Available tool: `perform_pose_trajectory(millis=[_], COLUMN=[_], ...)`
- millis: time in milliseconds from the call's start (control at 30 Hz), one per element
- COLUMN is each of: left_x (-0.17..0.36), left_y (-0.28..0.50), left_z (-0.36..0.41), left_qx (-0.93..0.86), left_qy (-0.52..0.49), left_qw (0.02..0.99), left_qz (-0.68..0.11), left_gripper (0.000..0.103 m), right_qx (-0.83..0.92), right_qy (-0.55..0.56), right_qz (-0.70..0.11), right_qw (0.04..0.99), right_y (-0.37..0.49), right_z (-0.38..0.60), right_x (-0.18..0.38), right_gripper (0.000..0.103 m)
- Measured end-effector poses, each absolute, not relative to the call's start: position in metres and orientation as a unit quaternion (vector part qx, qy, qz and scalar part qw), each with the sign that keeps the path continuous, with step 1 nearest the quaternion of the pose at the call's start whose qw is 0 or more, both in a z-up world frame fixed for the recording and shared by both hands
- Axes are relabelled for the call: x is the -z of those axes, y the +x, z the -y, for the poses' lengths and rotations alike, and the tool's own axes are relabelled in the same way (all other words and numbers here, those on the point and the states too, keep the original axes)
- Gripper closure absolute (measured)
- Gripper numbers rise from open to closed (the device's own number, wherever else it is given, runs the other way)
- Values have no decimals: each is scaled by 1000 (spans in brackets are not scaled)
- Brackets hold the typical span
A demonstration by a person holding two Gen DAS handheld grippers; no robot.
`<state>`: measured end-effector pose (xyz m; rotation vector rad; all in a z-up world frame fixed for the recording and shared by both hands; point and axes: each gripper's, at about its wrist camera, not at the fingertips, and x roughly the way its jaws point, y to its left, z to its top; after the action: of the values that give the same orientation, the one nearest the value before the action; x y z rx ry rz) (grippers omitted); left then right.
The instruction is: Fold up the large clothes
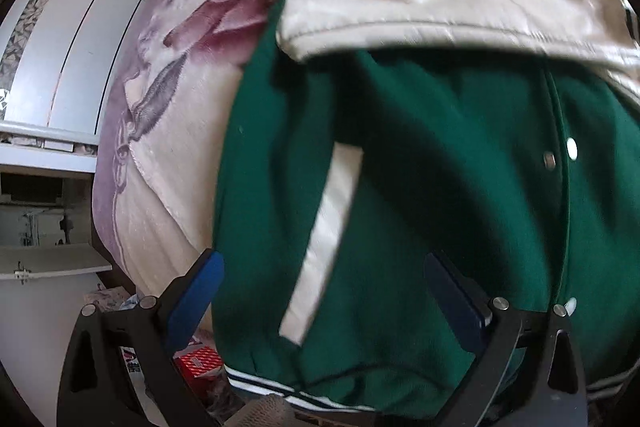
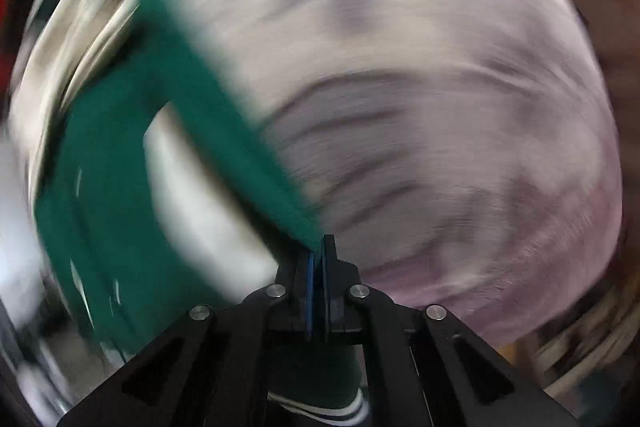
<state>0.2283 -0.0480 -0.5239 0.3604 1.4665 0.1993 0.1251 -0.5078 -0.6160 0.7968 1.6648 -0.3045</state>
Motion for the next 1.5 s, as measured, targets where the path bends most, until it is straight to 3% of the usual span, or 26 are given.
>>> perform_pose_trajectory(millis=[133,333,567,600,633,833,933,1000,1033,1100,1133,1167,1233,1267,1333,1500], left_x=[521,520,541,544,547,555,549,545,541,536,535,534,533,533,534,531], left_y=[213,209,210,210,208,198,193,189,187,182,180,178,175,174,170,152], left_z=[50,52,58,58,60,72,72,75,76,77,76,75,73,72,69,49], left_qx=[-75,-96,-193,-199,-210,-263,-289,-299,-303,-310,-312,-313,-319,-320,-323,-336], left_qy=[161,172,204,200,198,181,157,153,150,142,139,133,131,130,127,96], left_qw=[727,746,737,734,728,698,689,687,688,687,686,684,681,681,679,668], left_qz=[-664,-637,-614,-618,-622,-641,-646,-644,-642,-642,-643,-645,-646,-646,-647,-657], left_gripper=[0,0,0,0,0,0,0,0,0,0,0,0,0,0,0,0], right_qx=[63,31,-21,-32,-34,40,49,-1,-27,-80,-97,-108,-122,-126,-116,-66], right_qy=[318,347,331,327,313,174,307,354,361,369,372,376,366,355,311,313], right_qz=[-746,-685,-689,-691,-690,-671,-701,-695,-696,-702,-707,-710,-729,-735,-742,-737], right_qw=[582,640,644,644,652,720,642,627,621,604,594,586,565,564,583,595], right_y=[140,183,294,304,308,295,279,277,277,274,271,268,266,264,259,258], right_z=[504,554,492,476,479,508,576,591,590,581,574,566,549,540,527,559], right_x=[590,533,600,616,617,598,636,626,620,609,608,610,623,628,630,645], right_gripper=[95,86,86,86,98,103,103,103,101,80,48,34,35,50,96,98])
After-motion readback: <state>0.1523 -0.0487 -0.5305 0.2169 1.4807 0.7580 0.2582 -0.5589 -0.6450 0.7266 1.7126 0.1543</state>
